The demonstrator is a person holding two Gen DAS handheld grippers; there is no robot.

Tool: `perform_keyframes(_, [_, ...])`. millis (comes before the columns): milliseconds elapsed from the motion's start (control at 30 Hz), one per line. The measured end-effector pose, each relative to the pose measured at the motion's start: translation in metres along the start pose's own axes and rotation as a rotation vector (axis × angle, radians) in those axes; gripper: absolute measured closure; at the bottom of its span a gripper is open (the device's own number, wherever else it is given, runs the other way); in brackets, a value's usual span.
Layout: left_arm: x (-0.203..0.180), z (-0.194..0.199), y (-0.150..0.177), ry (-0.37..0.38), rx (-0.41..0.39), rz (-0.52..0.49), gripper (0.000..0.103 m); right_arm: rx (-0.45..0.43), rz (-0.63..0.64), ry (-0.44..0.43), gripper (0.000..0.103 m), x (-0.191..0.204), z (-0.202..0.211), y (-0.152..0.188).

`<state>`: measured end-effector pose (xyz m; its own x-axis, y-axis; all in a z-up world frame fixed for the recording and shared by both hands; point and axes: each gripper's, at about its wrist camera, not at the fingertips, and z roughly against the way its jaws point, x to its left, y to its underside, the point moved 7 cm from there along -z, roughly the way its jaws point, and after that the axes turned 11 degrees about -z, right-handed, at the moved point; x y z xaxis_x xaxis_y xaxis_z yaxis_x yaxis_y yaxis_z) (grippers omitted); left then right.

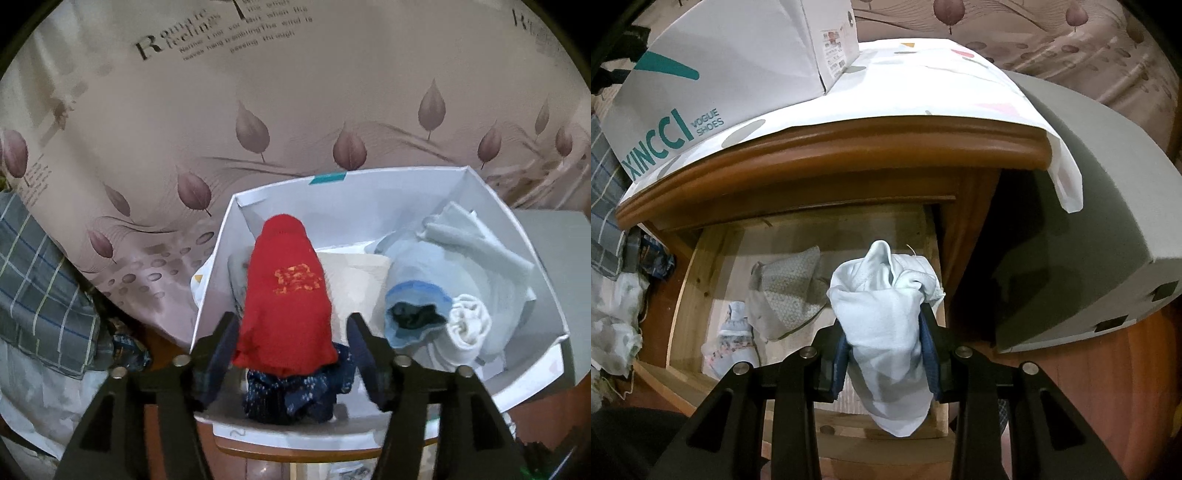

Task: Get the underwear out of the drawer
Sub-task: 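Lower the red sock into the shoe box and open the left gripper, then withdraw the left gripper toward the drawer while the right gripper carries the white sock to the box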

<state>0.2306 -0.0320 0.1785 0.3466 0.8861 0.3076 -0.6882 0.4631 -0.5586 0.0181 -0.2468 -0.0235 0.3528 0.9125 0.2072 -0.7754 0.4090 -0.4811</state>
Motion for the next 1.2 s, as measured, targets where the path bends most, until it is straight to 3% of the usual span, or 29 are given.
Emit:
perform_keyframes(267, [0.001,0.039,0.015,0.034,-0.076,0.024,0.038,0.008,0.008,0.006,0.071,0.001,-0.002,0.001])
perform_keyframes(633, [-0.001,0.072,0.096,-0.039,-0.13,0.049,0.038,0.013,0.022,0.03,0.071,0.002,-0.005,0.003])
perform_keyframes(900, [-0.021,0.032,0.173,-0.047,-0.041,0.128,0.038,0.011,0.039,0.041,0.071,0.004,-0.006,0.005])
perform_keyframes(1200, [-0.016,-0.011,0.22,-0.115,0.004,0.288,0.038,-0.032,0.064,-0.015,0.071,0.011,0.004,0.002])
